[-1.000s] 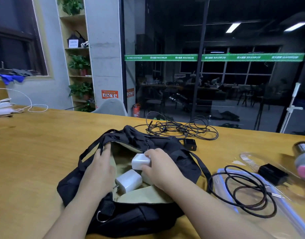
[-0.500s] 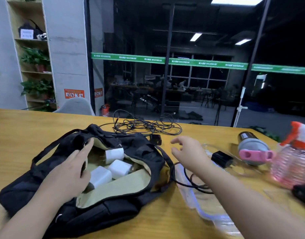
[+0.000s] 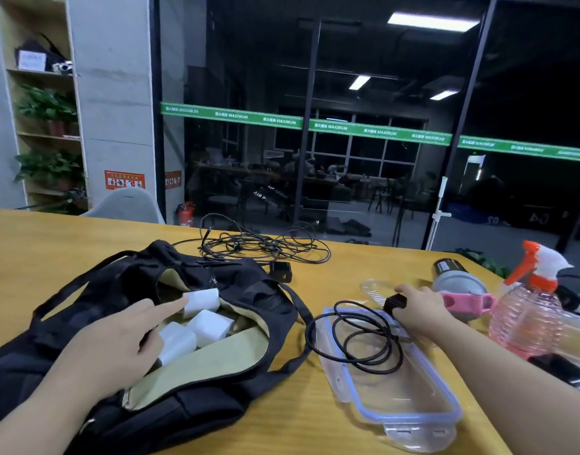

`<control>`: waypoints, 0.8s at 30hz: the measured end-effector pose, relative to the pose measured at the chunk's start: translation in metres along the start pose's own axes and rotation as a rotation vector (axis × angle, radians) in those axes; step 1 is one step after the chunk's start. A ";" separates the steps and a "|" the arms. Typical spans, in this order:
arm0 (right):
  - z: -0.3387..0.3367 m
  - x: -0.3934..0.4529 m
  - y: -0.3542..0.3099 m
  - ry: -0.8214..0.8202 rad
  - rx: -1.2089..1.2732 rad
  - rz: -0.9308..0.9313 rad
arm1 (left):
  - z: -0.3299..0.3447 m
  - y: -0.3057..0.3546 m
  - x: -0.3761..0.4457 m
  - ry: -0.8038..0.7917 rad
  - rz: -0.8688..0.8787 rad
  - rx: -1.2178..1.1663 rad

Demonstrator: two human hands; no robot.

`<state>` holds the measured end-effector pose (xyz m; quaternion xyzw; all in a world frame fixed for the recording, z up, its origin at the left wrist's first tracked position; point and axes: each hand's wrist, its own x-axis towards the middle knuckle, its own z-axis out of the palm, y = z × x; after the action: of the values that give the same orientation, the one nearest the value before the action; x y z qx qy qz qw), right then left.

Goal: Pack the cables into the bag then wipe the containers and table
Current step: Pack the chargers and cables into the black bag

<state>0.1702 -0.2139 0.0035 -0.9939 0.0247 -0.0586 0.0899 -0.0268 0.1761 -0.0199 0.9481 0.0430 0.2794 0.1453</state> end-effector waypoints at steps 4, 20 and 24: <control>0.013 0.002 0.004 -0.016 0.109 -0.005 | 0.000 -0.002 -0.002 0.001 0.017 0.009; -0.019 -0.056 -0.127 0.064 0.620 -0.354 | 0.000 0.000 0.000 0.015 -0.043 0.020; -0.010 -0.092 -0.168 -0.045 0.659 -0.537 | -0.004 0.007 -0.002 0.058 -0.115 -0.040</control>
<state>0.0838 -0.0454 0.0330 -0.8841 -0.2571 -0.0632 0.3850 -0.0309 0.1705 -0.0160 0.9326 0.0960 0.2985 0.1786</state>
